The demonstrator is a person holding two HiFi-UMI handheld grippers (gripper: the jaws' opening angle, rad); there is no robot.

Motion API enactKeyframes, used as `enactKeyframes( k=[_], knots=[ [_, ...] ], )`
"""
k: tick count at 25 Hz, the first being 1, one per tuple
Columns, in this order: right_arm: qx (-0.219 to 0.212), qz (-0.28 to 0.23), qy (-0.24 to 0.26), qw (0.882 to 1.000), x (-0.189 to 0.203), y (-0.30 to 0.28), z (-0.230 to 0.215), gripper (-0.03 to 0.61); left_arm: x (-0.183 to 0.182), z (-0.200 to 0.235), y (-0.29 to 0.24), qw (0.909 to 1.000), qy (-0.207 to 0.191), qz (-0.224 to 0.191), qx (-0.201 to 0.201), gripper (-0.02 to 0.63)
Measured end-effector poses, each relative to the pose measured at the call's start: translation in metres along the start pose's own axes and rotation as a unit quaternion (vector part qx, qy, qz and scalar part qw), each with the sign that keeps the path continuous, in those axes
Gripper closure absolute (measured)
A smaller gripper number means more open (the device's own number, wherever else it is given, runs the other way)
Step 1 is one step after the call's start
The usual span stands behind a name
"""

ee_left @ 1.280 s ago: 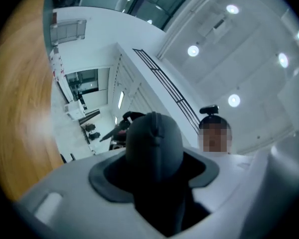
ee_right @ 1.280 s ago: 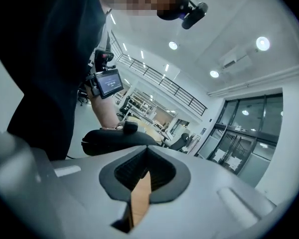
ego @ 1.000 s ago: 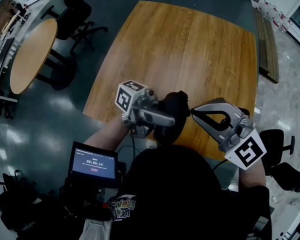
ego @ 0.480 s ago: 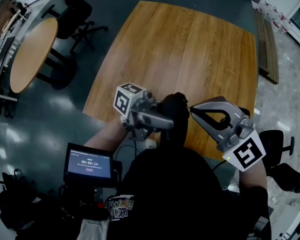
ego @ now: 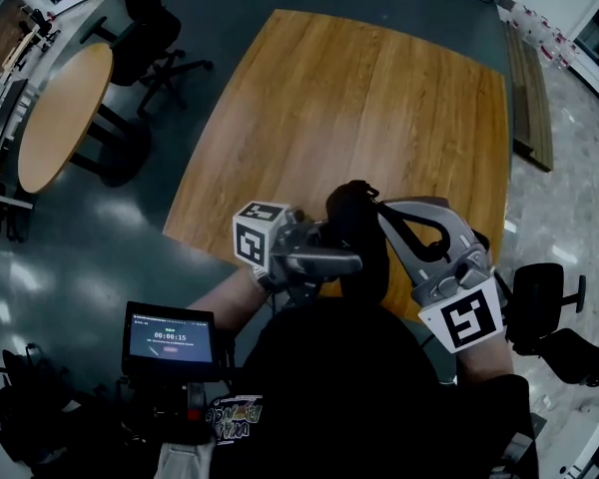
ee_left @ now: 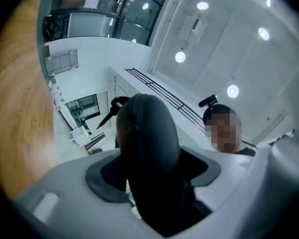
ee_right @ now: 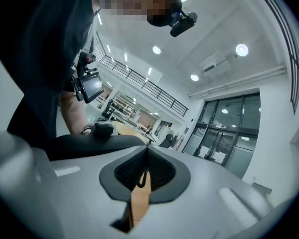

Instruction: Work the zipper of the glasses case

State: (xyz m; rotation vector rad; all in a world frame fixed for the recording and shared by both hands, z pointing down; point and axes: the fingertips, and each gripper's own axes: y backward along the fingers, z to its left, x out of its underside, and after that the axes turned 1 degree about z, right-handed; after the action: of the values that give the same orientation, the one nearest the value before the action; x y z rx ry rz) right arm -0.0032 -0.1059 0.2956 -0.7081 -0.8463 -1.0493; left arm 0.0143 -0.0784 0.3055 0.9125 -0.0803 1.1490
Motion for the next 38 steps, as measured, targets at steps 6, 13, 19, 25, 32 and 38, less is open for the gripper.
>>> enactKeyframes(
  k=[6,13,19,25,32,38],
  knots=[
    [-0.029,-0.017,-0.034,0.999,0.001,0.0,0.0,0.577,-0.021,-0.005,0.024,0.9976,-0.002,-0.069,0.003,0.351],
    [-0.051,-0.032,-0.06,0.996,-0.001,0.0,0.007,0.575,-0.008,-0.006,0.02,0.9994,-0.019,-0.022,-0.017,0.347],
    [-0.078,-0.043,-0.063,0.994,-0.008,-0.002,0.014,0.575,0.007,-0.01,0.005,0.9995,-0.026,0.017,-0.009,0.351],
    [-0.103,-0.065,-0.072,0.99,-0.015,0.002,0.019,0.569,0.013,-0.02,0.005,0.999,-0.005,0.041,0.02,0.354],
    [-0.133,-0.057,-0.049,0.988,-0.015,0.005,0.021,0.569,0.021,-0.022,0.002,0.9964,0.016,0.079,0.026,0.353],
    [-0.135,-0.056,-0.032,0.989,-0.019,0.01,0.027,0.575,0.02,-0.026,0.004,0.9983,0.0,0.036,0.045,0.356]
  ],
)
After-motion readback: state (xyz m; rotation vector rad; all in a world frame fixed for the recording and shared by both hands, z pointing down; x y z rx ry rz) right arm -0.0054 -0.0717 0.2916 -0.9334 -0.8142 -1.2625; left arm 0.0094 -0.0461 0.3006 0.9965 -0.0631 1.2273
